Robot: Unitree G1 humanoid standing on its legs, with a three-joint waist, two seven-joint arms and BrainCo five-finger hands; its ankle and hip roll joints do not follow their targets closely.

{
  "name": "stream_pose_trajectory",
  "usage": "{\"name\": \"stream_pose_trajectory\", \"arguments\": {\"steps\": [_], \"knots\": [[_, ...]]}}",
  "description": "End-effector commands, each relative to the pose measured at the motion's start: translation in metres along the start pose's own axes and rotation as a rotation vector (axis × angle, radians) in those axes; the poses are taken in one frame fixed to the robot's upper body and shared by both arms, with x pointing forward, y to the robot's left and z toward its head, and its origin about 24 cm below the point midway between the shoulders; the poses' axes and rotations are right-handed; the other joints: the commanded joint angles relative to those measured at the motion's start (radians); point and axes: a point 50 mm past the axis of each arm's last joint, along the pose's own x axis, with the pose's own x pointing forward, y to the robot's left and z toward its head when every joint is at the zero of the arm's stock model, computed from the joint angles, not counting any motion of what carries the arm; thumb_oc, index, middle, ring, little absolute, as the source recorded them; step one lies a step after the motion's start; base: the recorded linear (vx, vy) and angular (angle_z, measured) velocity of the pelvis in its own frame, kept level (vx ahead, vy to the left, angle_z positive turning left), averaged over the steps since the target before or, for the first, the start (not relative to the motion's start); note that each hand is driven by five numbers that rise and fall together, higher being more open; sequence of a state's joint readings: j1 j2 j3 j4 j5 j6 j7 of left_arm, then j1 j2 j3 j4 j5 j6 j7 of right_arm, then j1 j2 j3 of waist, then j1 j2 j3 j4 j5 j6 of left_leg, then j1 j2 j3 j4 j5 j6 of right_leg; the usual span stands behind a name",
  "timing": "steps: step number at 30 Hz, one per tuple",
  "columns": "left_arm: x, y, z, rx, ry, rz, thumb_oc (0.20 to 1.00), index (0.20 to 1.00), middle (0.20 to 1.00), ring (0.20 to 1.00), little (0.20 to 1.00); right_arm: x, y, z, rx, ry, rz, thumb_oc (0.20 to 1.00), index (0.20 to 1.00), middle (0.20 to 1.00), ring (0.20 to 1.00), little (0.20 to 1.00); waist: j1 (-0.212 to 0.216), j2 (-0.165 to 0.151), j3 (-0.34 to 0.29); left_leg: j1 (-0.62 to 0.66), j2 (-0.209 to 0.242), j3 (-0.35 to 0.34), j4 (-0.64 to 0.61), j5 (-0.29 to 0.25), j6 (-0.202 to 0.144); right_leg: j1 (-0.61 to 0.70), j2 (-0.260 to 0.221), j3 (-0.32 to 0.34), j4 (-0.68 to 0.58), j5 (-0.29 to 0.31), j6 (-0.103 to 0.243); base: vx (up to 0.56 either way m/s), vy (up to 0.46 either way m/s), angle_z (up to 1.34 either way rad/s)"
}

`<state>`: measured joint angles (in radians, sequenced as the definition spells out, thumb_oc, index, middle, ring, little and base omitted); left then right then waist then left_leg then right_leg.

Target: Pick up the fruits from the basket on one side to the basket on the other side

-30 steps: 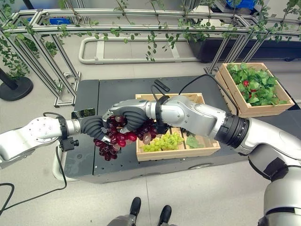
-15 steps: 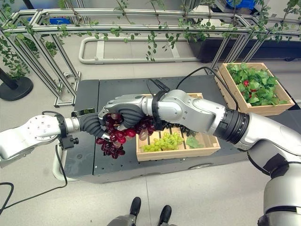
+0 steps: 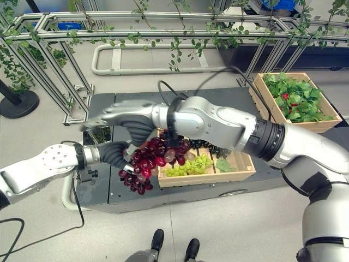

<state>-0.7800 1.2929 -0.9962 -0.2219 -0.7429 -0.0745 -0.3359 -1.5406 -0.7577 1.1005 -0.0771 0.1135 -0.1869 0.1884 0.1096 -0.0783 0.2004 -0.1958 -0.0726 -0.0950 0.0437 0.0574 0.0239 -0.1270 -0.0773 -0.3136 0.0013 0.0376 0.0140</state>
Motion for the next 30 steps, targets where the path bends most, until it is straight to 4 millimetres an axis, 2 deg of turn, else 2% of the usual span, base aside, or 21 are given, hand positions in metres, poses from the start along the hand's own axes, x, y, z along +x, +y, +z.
{"name": "stream_pose_trajectory", "arguments": {"steps": [1, 6, 13, 30], "knots": [[-0.0007, 0.0003, 0.0262, -0.025, -0.182, 0.019, 0.200, 0.200, 0.200, 0.200, 0.200, 0.0050, -0.0222, 0.0246, -0.119, -0.116, -0.085, 1.000, 1.000, 1.000, 1.000, 1.000, 0.023, -0.058, -0.057, 0.036, -0.004, 0.050, 0.022, -0.056, -0.022, 0.023, -0.085, -0.007, 0.022, 0.028, 0.106, 0.00, 0.000, 0.00], [0.0015, -0.0020, 0.0240, -0.048, -0.191, 0.015, 0.200, 0.200, 0.200, 0.200, 0.200, 0.0067, -0.0295, 0.0269, -0.228, -0.113, -0.098, 1.000, 1.000, 1.000, 1.000, 1.000, 0.022, -0.059, -0.066, 0.042, -0.006, 0.050, 0.019, -0.058, -0.021, 0.027, -0.085, -0.007, 0.018, 0.028, 0.107, 0.00, 0.000, 0.00], [0.0040, -0.0025, 0.0255, -0.071, -0.214, 0.017, 0.200, 0.200, 0.200, 0.200, 0.200, 0.0093, -0.0266, 0.0291, -0.274, -0.121, -0.076, 1.000, 1.000, 1.000, 1.000, 1.000, 0.024, -0.059, -0.076, 0.049, -0.006, 0.047, 0.016, -0.059, -0.021, 0.035, -0.085, -0.008, 0.017, 0.026, 0.107, 0.00, 0.000, 0.00], [0.0022, -0.0046, 0.0200, -0.095, -0.216, 0.035, 0.200, 0.200, 0.200, 0.200, 0.200, 0.0048, -0.0246, 0.0240, -0.263, -0.100, -0.067, 1.000, 1.000, 1.000, 1.000, 1.000, 0.023, -0.059, -0.079, 0.057, -0.006, 0.047, 0.008, -0.056, -0.022, 0.042, -0.083, -0.013, 0.013, 0.024, 0.106, 0.00, 0.000, 0.00]]}}
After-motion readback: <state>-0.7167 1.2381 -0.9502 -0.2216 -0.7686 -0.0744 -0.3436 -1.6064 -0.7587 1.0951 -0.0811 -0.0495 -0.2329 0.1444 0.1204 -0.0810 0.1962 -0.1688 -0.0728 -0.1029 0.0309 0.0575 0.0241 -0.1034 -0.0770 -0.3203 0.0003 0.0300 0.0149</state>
